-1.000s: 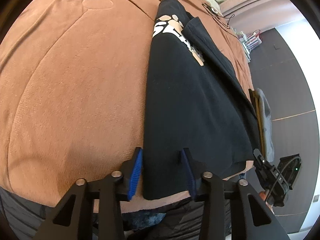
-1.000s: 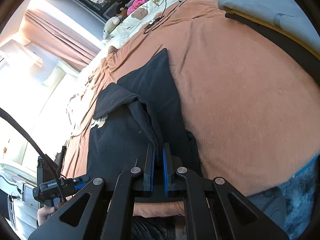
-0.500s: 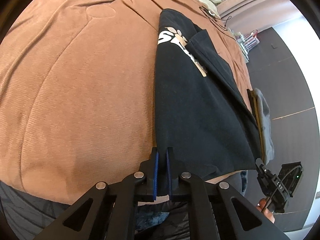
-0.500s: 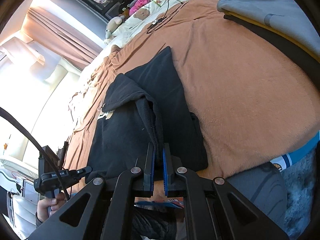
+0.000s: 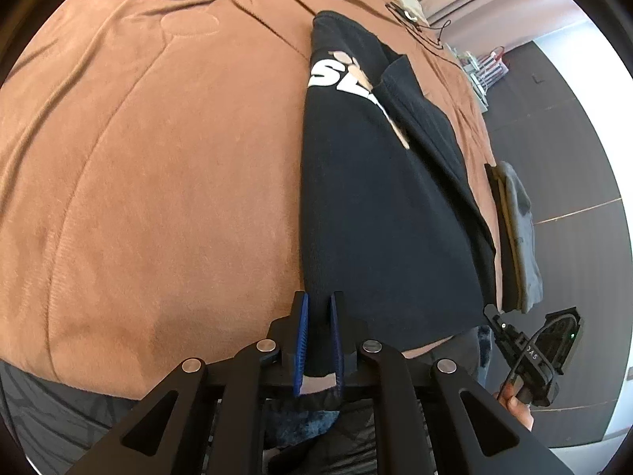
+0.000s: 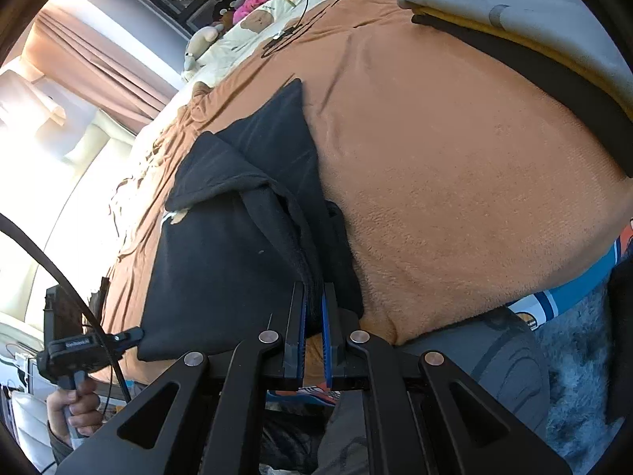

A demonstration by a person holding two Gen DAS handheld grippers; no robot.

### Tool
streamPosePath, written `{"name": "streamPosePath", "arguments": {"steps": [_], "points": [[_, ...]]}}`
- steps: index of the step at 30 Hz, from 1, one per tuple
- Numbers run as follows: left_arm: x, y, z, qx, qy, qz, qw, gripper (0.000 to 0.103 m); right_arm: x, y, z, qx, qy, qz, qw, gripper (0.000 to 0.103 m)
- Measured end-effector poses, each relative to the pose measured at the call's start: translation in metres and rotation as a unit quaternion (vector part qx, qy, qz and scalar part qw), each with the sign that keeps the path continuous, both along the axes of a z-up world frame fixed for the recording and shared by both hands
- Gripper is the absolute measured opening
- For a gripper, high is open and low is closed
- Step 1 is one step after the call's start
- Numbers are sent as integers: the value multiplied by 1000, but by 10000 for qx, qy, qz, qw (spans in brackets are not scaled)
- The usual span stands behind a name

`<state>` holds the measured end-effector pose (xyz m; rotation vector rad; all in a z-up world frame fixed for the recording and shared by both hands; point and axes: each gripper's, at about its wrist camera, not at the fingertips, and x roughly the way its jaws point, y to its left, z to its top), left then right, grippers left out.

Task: Fold small clothes

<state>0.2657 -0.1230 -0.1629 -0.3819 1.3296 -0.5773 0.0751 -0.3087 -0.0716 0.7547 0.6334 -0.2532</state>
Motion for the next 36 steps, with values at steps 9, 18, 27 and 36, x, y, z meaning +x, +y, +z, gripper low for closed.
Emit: {"name": "streamPosePath", "arguments": {"steps": [9, 18, 27, 36], "points": [[15, -3, 19, -238, -330, 63, 9992, 58, 8, 4, 29, -492, 210, 160, 9984, 28], [35, -12, 13, -299, -298, 160, 9990, 58, 57, 13, 52, -1144, 396, 622, 9907, 66], [58, -11, 11, -307, -322, 276, 9986, 58, 136, 29, 56, -1952, 1181, 1330, 9645, 66], [73, -4, 6, -298, -302, 394, 9983, 58, 208, 46, 45, -2384, 1821, 1599, 9404, 66]]}}
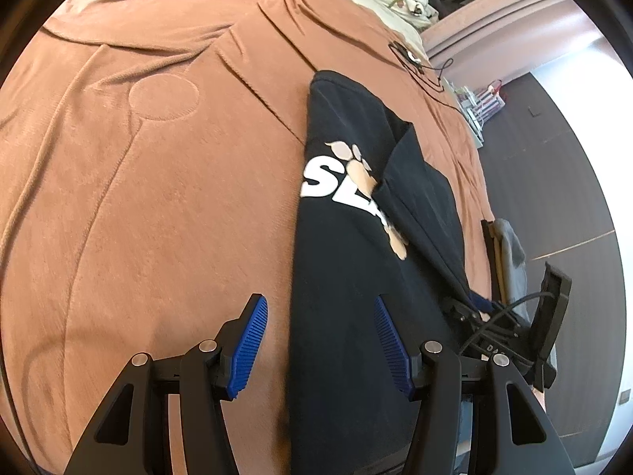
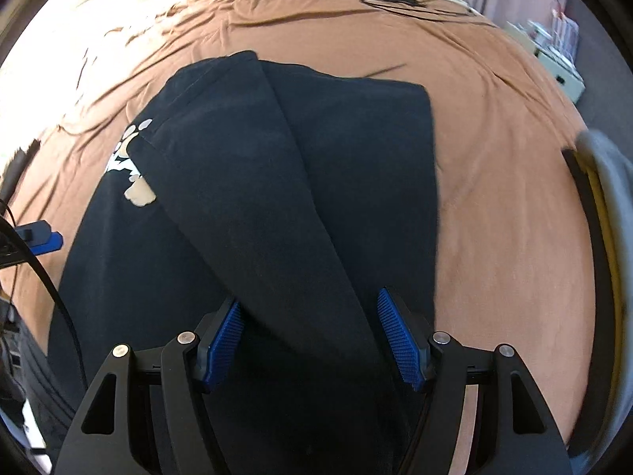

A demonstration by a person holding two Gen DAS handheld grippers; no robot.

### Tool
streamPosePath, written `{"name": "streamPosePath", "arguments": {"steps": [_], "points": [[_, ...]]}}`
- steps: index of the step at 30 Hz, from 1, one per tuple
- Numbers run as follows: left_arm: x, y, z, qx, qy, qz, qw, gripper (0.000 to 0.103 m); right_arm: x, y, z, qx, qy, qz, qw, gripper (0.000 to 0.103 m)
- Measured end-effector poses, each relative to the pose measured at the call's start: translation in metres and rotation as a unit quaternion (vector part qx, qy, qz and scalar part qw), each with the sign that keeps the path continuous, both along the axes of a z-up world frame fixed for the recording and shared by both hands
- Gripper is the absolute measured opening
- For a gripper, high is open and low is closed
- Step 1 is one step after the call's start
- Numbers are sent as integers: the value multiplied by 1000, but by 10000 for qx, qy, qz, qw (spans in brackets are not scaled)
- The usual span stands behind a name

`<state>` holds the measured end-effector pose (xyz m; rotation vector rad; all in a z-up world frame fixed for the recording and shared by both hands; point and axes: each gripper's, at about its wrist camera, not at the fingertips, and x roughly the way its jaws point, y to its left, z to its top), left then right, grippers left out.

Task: Fold small clothes
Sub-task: 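Move both open tools over the folded shirt's end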

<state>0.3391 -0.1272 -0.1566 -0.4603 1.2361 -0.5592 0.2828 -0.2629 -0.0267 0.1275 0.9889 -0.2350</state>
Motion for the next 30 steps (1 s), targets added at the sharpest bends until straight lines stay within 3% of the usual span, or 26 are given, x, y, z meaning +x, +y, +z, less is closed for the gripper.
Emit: {"name": "streamPosePath", "arguments": {"steps": [6, 13, 24, 30], "points": [[11, 5, -4, 32, 37, 82, 10000, 58, 41, 11, -1, -350, 56, 123, 9993, 66], [24, 6, -9, 94, 50, 108, 9999, 58, 60, -8, -2, -280, -47, 27, 9996, 66], [36, 2, -13, 168, 70, 88, 9998, 58, 72, -59, -6, 353, -253, -80, 9990, 66], [45, -3, -13, 194, 58, 56, 9998, 58, 60, -97, -3, 444, -515, -750, 9949, 66]]}}
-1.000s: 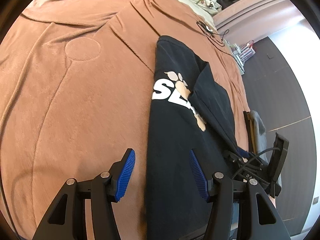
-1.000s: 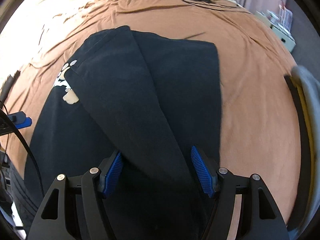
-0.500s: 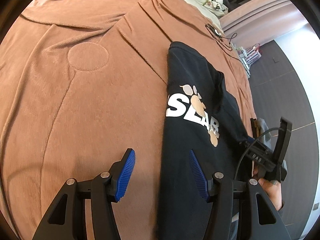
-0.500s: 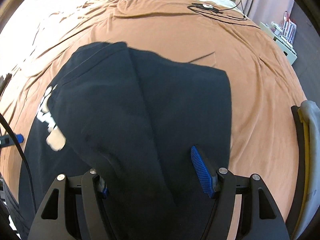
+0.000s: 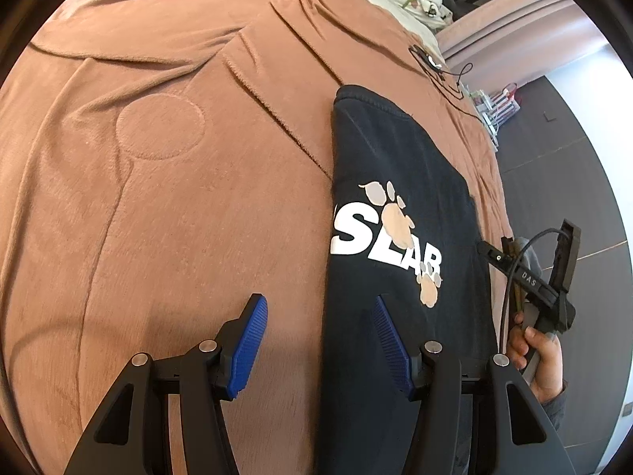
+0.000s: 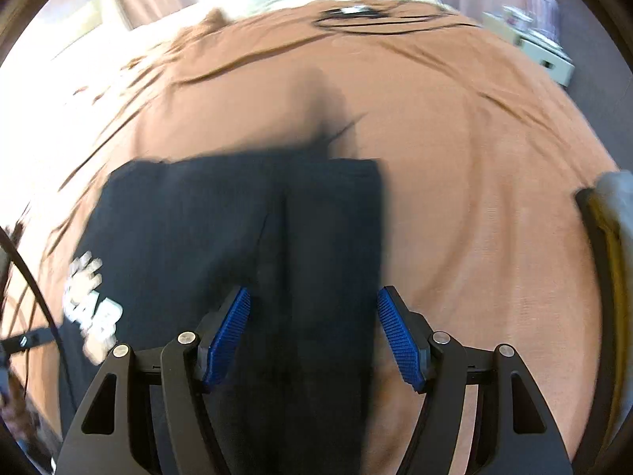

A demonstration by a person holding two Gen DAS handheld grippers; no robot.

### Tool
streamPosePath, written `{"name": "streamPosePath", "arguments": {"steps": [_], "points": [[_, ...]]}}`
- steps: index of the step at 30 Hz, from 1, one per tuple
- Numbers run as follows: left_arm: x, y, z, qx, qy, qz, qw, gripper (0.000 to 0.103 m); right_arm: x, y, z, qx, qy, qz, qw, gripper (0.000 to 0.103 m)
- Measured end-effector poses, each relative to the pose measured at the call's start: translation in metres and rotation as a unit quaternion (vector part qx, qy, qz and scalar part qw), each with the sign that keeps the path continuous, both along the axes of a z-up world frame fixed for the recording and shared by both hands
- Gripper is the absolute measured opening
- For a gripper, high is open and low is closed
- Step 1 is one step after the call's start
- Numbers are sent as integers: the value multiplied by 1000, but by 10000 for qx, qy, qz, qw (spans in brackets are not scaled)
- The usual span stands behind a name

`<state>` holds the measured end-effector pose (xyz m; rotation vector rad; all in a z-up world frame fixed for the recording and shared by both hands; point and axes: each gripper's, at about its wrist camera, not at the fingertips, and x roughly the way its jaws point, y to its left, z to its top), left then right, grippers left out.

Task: Fold small clothes
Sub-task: 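Move both open tools over the folded shirt's end, then close the right tool, then the left tool, on the shirt end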

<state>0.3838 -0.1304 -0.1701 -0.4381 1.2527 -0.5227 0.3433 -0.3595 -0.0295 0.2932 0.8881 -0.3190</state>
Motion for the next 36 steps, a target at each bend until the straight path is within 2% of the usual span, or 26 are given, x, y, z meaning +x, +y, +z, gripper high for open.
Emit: {"name": "streamPosePath", "arguments": {"steps": [4, 8, 12, 17, 20, 26, 27, 28, 32, 33, 36], "points": [[0, -1, -1, -11, -10, 2, 10000, 58, -7, -21, -4, 347, -72, -267, 9990, 61], [2, -3, -3, -9, -29, 4, 10000, 58, -20, -21, 2, 662, -399, -88, 9970, 61], [0, -6, -1, -38, -50, -44, 10000, 58, -30, -23, 0, 784, -372, -30, 9962, 55], [-3, -15, -1, -108, -48, -168, 9998, 58, -47, -18, 11, 979, -562, 138, 9935, 55], [-4, -18, -3, -148, -16, -201, 9997, 58, -54, -7, 8, 1169, -502, 497, 9906, 55], [-11, -20, -4, -205, 16, -248, 9995, 56, -64, 11, -10, 1103, -127, 925, 9895, 55], [-13, -21, -4, -207, 24, -263, 9994, 56, -66, 11, -13, 1061, -72, 948, 9898, 48], [-16, -21, -4, -208, 28, -266, 9994, 54, -68, 11, -15, 987, -4, 941, 9907, 36], [-22, -23, -6, -128, 91, -285, 9995, 42, -74, 9, -15, 932, 46, 917, 9914, 14], [-22, -22, -6, -120, 99, -286, 9995, 41, -76, 9, -15, 784, 131, 881, 9929, 10], [-21, -17, 1, -177, 91, -225, 9995, 42, -81, 12, -13, 707, 163, 830, 9939, 10]]}}
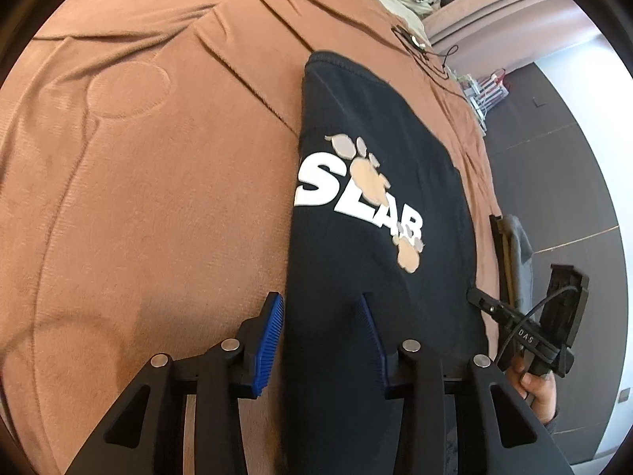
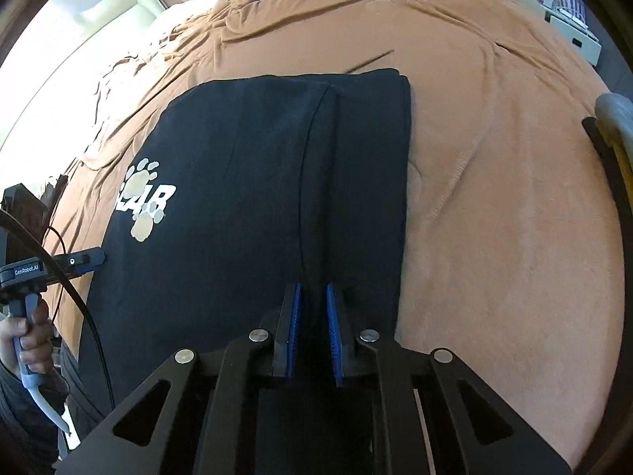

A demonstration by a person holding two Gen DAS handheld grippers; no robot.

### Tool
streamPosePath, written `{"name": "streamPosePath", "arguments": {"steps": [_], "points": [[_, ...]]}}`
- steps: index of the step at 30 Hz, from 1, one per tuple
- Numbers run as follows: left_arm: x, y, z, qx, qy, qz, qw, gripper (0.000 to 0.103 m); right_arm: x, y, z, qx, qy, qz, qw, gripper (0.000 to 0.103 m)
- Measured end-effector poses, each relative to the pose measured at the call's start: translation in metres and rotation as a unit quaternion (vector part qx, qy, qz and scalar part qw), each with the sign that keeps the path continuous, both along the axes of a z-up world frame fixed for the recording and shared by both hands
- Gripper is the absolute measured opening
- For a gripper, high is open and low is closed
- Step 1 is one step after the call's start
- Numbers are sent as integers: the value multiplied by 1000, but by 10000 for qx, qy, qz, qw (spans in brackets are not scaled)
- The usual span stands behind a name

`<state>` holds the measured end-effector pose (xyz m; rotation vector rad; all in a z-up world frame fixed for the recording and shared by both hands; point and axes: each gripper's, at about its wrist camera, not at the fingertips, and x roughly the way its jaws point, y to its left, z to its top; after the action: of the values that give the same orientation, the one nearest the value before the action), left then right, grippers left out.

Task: Fold small clothes
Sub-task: 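Close the right tool, then the left tool, on the shirt end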

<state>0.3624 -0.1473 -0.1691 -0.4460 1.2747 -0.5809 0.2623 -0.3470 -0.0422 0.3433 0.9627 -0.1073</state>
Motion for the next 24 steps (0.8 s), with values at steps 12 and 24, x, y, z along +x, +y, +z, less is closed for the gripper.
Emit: {"name": "streamPosePath", "arguments": {"steps": [12, 24], "points": [[37, -2, 23, 27, -318, 117, 9994, 43, -33, -37, 13, 984, -733, -317, 9919, 72], [100, -26, 15, 385, -294, -41, 9988, 43, 9, -78, -16, 1617, -681, -198, 9843, 72]]}}
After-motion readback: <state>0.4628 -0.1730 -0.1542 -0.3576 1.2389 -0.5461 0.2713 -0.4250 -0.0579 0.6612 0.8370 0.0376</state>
